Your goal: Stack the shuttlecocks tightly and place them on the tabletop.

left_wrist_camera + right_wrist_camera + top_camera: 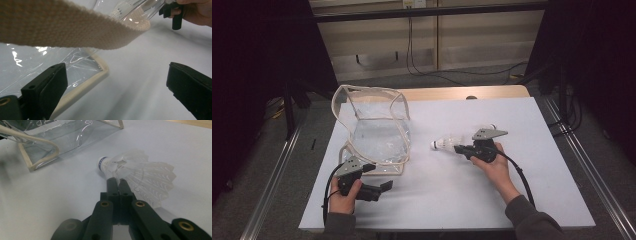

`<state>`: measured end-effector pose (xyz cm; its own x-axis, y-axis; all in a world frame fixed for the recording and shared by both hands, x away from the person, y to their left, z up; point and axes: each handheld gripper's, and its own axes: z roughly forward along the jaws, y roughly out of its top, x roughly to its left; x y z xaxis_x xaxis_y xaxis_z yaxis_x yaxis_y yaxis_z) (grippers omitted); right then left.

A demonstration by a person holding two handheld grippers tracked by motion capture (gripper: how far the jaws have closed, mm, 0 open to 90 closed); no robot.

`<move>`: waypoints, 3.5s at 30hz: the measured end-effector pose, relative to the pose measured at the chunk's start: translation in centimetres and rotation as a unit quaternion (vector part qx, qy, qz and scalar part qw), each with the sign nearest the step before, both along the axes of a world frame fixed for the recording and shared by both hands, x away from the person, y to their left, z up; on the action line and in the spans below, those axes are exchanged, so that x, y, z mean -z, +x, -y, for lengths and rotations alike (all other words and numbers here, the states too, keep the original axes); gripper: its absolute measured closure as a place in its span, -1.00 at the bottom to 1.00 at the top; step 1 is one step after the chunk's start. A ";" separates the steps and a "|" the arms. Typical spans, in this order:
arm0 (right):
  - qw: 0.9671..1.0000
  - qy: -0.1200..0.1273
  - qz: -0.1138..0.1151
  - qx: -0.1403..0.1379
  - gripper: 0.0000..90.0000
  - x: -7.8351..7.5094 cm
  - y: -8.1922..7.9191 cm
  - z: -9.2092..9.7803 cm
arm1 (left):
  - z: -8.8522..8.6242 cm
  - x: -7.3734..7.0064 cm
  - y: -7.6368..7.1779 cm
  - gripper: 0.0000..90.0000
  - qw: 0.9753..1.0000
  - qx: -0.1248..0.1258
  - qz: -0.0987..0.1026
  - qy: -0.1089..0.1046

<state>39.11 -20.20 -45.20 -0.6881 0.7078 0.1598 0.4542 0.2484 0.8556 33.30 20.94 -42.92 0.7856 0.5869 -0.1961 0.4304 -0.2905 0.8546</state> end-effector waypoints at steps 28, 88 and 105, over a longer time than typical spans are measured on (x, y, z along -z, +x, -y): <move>1.000 -0.007 -0.006 -0.009 1.00 0.5 0.4 -0.5 | 0.0 0.0 0.0 -0.92 1.000 0.001 0.000 -0.002; 0.999 -0.015 0.003 0.036 0.28 -0.2 -0.4 0.7 | 0.1 0.0 -0.1 -0.92 1.000 0.003 0.002 -0.001; 0.999 -0.017 0.005 0.050 -0.08 -0.8 -1.0 1.8 | 0.1 0.0 -0.1 -0.92 1.000 0.004 0.002 -0.001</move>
